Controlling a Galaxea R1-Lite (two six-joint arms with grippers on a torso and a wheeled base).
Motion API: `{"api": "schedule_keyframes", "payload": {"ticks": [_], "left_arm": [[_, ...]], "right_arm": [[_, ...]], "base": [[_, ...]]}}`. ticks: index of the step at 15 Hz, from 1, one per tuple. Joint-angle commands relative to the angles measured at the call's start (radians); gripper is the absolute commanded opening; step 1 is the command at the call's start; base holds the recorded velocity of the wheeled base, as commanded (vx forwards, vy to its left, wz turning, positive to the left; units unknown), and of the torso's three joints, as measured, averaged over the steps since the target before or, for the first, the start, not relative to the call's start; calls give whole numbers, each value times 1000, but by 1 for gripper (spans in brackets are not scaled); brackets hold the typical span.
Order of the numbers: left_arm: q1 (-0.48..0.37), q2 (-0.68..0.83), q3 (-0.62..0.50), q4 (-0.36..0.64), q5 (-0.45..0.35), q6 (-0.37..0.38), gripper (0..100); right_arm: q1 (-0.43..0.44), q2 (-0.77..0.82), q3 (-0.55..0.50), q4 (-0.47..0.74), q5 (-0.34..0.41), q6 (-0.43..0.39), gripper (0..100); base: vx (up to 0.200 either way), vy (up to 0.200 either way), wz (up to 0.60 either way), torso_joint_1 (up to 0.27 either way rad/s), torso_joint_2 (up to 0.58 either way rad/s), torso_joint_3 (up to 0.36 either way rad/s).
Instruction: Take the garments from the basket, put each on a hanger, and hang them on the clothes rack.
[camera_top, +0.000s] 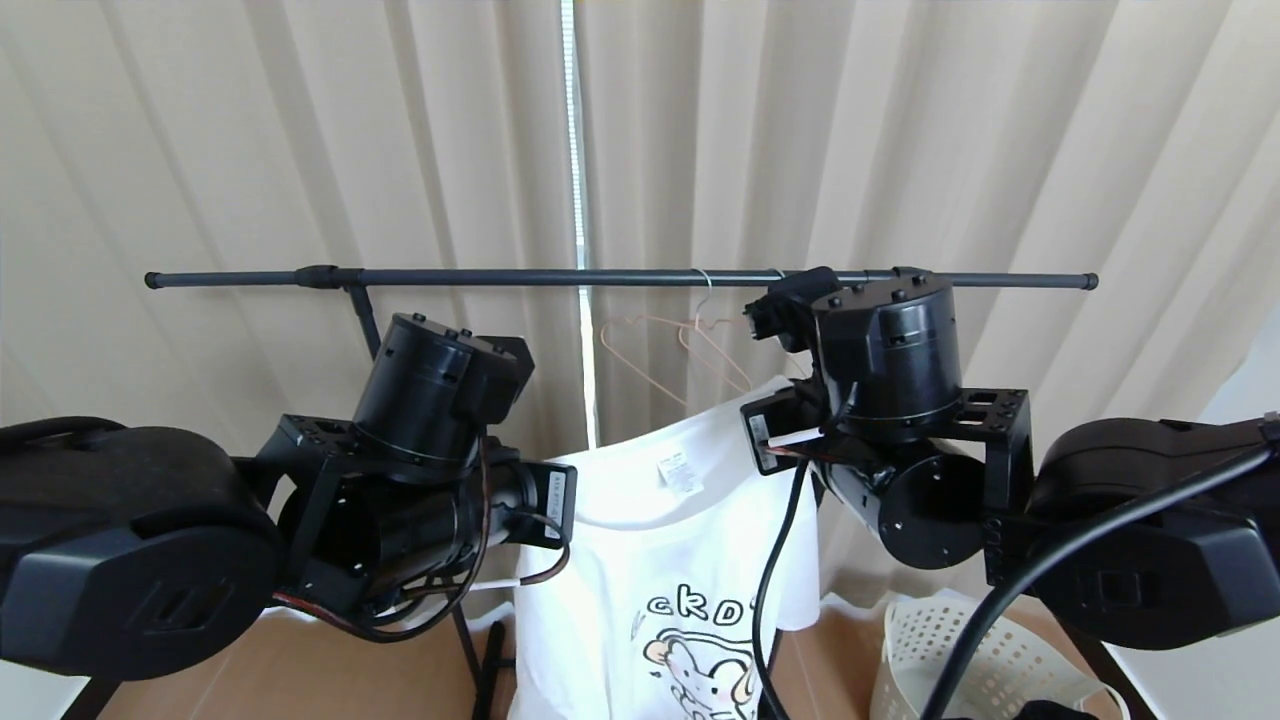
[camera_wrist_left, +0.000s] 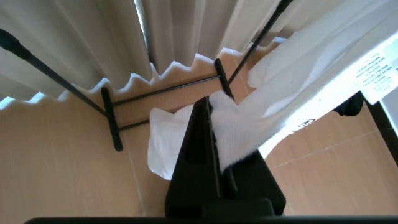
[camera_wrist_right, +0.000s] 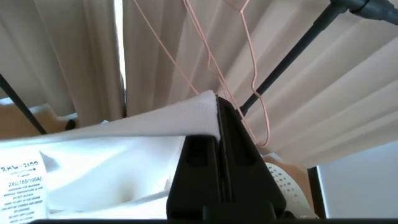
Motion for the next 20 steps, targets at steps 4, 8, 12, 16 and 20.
{"api": "schedule_keyframes", "payload": {"ticks": [4, 8, 12, 16, 20], "left_arm": [[-2, -23, 37, -13, -1, 24, 100], [-18, -49, 89, -111, -44, 30, 100], [-9, -98, 117, -129, -139, 43, 100], [27, -121, 149, -131, -205, 53, 100], [25, -64, 151, -131, -197, 82, 100]], "right_arm": [[-14, 13, -1, -2, 0, 1, 0], [-28, 13, 2, -2, -17, 1, 0], [-28, -2, 39, -4, -52, 9, 0], [-26, -252, 282, 9, -61, 6, 0], [-129, -250, 357, 2, -54, 13, 0]], "base": [[0, 0, 0, 0, 0, 0], [0, 0, 0, 0, 0, 0], [0, 0, 0, 0, 0, 0], [0, 0, 0, 0, 0, 0], [0, 0, 0, 0, 0, 0]]}}
